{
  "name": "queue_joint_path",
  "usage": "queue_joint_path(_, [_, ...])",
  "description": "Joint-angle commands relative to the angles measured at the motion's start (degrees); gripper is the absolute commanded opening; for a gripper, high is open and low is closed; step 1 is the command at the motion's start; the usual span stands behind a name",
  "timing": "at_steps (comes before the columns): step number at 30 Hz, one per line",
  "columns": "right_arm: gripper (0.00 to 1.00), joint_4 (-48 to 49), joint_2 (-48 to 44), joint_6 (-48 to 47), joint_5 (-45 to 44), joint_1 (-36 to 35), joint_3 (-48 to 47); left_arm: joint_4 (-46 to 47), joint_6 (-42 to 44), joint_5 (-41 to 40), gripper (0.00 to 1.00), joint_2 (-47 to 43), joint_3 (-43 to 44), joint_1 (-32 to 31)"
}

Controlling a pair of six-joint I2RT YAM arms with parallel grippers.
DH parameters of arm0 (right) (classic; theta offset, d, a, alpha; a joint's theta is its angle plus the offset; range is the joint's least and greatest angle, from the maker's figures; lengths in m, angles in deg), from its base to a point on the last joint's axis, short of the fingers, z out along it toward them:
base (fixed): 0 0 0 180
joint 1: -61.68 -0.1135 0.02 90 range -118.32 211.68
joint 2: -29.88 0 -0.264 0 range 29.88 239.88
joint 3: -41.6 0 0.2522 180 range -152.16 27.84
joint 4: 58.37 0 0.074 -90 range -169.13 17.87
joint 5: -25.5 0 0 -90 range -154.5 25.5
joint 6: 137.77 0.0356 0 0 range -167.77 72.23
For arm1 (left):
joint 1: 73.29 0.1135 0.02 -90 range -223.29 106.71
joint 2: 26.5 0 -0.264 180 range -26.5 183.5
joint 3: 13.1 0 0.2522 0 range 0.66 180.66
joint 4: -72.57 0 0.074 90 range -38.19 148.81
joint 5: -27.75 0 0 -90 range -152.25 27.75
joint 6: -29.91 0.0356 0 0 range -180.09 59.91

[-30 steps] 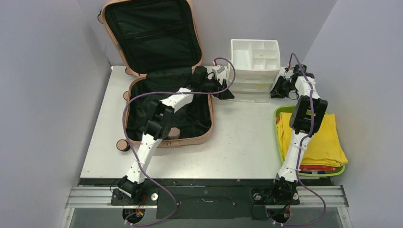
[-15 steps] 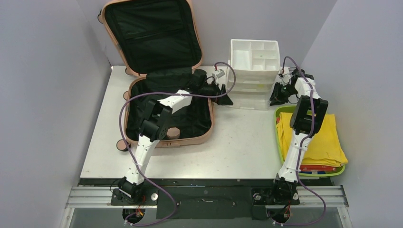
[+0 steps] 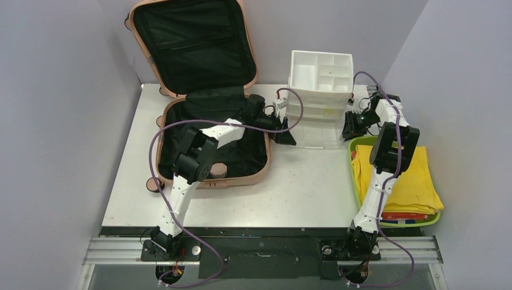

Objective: Open, take out, and arrange the luggage
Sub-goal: Open the drawer in the storage box.

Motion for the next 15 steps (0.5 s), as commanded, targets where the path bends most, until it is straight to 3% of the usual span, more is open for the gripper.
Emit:
queue_joint_path(1, [0.17,-7.17,-5.46,-7.06,2.57,-1.43,2.87,-1.54,1.54,2.79,1.00,-5.20,-2.27,-0.90])
queue_joint_path(7, [0.17,-7.10,-6.66,-7.05,2.49,-1.26,4.01,-2.61,2.71,2.80,1.00,-7.13,-4.24,-1.47])
queue_joint_path(15, [0.18,-3.90,-6.41,-4.68,3.55,-1.21,3.04,-4.38,3.16,-5.82,0.96,-7.05,-1.68,0.44])
